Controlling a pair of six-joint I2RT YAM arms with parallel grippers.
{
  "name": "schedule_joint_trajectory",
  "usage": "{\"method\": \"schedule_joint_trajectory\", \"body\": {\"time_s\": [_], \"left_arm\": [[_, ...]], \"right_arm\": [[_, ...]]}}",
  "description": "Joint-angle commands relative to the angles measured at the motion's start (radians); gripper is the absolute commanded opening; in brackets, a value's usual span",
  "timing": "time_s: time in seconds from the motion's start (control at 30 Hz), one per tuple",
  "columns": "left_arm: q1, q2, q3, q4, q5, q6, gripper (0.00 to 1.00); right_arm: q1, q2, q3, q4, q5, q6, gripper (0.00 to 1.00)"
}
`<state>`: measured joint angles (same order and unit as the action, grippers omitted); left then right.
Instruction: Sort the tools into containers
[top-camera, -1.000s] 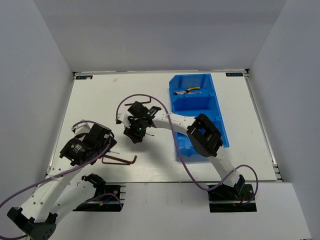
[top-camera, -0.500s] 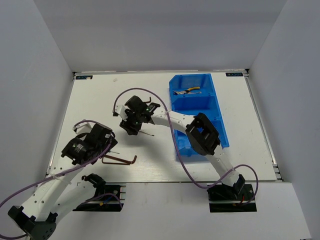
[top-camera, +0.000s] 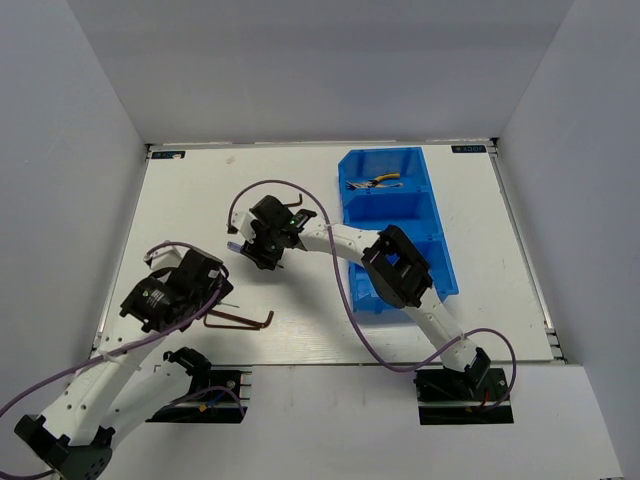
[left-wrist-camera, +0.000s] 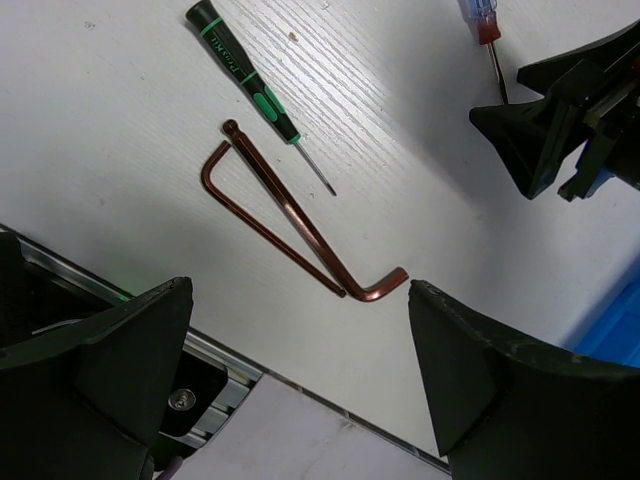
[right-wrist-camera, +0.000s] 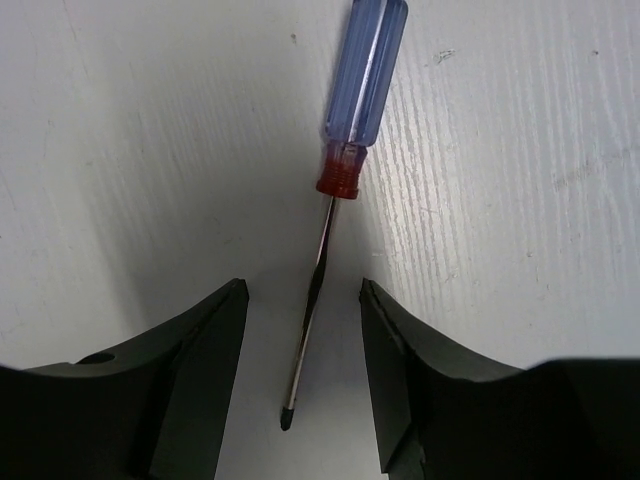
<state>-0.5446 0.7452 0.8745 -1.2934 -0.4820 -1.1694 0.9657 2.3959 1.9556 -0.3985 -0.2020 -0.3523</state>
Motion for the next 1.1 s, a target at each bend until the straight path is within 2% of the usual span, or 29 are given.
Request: {"method": "schedule_joint_trajectory", "body": {"time_s": [0.0, 0.27, 0.4, 0.6, 0.87, 1.0, 1.07], "left_arm": [[0.002, 0.010, 0.032, -0.003, -0.009, 0.005, 0.99], [0.002, 0.019, 0.034, -0.012, -0.009, 0.005, 0.99], [0.002, 0.019, 0.044, -0.023, -0.021, 0.005, 0.99], [0.002, 0.028, 0.053, -0.043, -0.021, 0.005, 0.99], [0.002, 0.028, 0.044, -0.052, -0.012, 0.005, 0.99], [0.002, 0.048, 0.044, -0.043, -0.012, 0.005, 0.99], [0.002, 0.059, 0.044, -0.034, -0.012, 0.005, 0.99]], "right_arm": [[-0.009, -0.026, -0.040, 0.033, 0.035, -0.001, 0.55], [-0.010, 0.017, -0.029, 0.047, 0.075, 0.013, 0.54], [-0.013, 0.051, 0.049, 0.069, 0.067, 0.036, 0.54], [-0.010, 0.106, 0.129, 0.069, 0.021, 0.052, 0.60], [-0.010, 0.151, 0.149, 0.081, 0.001, 0.079, 0.61], [-0.013, 0.140, 0.131, 0.093, -0.056, 0.096, 0.61], [-0.007, 0.138, 0.129, 0.087, -0.063, 0.093, 0.54]]}}
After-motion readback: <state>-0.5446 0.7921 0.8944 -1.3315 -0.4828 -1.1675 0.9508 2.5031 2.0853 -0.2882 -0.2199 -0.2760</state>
